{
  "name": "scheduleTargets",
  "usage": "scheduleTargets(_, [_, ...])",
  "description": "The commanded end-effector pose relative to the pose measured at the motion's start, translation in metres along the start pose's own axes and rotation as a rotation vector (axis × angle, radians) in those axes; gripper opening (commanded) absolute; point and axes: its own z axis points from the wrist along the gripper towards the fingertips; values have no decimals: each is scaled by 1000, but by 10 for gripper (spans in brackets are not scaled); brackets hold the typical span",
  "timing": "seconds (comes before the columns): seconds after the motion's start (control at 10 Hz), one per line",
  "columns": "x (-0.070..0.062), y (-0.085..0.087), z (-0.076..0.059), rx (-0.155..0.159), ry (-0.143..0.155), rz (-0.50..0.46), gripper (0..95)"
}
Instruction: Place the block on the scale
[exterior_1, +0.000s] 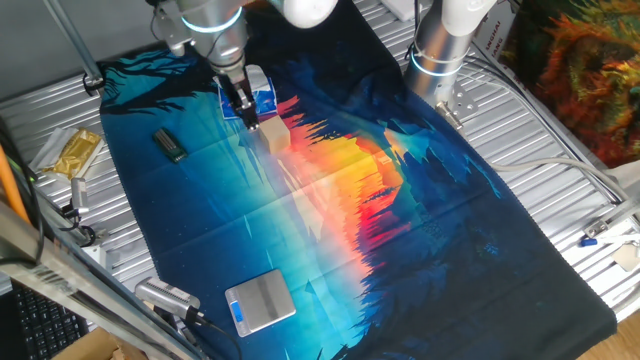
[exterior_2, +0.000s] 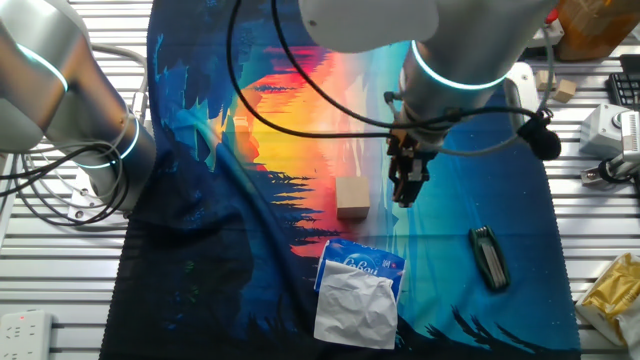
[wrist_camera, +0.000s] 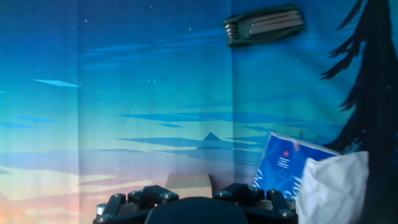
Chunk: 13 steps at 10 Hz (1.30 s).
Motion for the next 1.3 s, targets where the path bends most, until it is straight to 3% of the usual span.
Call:
scheduleTargets(0.1, [4,-2,5,-7,-13,-9,760])
scheduleTargets(0.3, [4,-5,10,-23,-13,-3,760])
scheduleTargets(0.7, [-2,-8,27,-22,-10,0,760])
scheduleTargets(1.0, [-5,-10,41,-47,0,1,760])
scheduleTargets(1.3, [-3,-13,54,-42,-7,3,760])
